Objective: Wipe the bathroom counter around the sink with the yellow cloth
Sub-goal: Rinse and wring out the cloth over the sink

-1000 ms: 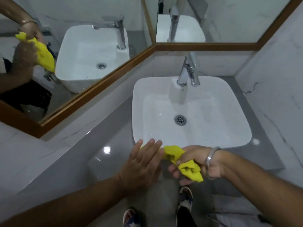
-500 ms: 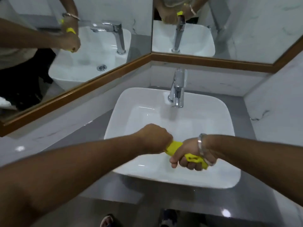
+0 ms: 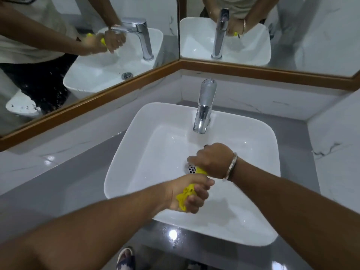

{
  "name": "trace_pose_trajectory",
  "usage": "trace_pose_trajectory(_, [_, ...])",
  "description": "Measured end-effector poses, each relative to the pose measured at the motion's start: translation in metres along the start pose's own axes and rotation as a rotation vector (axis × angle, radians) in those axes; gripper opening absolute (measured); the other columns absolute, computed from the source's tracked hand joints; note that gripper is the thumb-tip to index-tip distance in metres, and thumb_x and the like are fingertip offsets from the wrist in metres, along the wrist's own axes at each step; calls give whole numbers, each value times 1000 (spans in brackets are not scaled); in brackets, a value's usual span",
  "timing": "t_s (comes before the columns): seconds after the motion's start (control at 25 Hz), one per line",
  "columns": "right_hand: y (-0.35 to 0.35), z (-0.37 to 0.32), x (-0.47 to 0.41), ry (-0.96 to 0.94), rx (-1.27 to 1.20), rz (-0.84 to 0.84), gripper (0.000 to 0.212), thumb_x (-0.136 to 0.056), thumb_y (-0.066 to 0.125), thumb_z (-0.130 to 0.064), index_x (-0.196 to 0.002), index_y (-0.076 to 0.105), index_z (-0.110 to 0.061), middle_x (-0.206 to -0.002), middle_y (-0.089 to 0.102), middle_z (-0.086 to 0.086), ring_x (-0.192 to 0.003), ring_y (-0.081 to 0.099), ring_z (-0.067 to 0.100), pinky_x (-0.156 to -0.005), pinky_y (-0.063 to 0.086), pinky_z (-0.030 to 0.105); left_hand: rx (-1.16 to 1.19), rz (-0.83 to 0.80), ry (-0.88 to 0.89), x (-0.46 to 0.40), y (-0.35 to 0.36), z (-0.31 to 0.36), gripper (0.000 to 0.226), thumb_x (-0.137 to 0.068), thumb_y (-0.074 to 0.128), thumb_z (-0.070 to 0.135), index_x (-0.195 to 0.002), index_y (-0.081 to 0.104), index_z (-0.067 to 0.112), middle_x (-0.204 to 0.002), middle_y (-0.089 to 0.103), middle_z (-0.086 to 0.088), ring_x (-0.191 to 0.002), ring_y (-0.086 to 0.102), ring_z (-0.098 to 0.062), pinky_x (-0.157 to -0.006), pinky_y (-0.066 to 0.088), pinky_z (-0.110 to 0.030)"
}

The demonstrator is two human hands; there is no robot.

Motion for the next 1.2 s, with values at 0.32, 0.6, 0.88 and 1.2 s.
trace_pose_trajectory(0.32, [28,-1,16,227,-171,-57,26,-74,51,-18,-100,54,-21,-60,61,0,-52,59,28,-43,27,25,-687,479,8,14,-41,18,34,-89,62,35,-64,45,20,-54,49,2,-40,46,-15,-41,35,-20])
trace_pose_trajectory(0.6, [-2,17,42,411,-426,-293,59,-53,66,-64,-94,54,-22,-86,47,1,-83,50,26,-70,41,32,-2003,912,307,85,7,95,55,-77,70,47,-122,46,24,-110,65,0,-98,62,-25,-72,44,-32])
trace_pose_trajectory(0.88, [-54,21,41,467,-612,-263,41,-63,80,-44,-84,49,-28,-78,50,-10,-77,49,15,-55,32,19,-1361,617,351,113,12,102,37,-90,63,45,-108,54,15,-93,58,6,-82,56,-9,-67,45,-23])
trace_pose_trajectory(1.2, [-64,14,56,790,-769,-206,21,-85,62,-35,-88,65,-15,-83,63,3,-74,54,16,-58,40,22,-1857,548,544,147,4,128,23,-88,69,34,-99,66,14,-86,57,6,-79,49,-11,-62,33,-13])
Point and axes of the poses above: each hand's wrist, its own x-axis away from the middle knuckle, its own y-axis out of the palm, z = x × y, the point moved 9 cm from there along -x, towards the middle knuckle
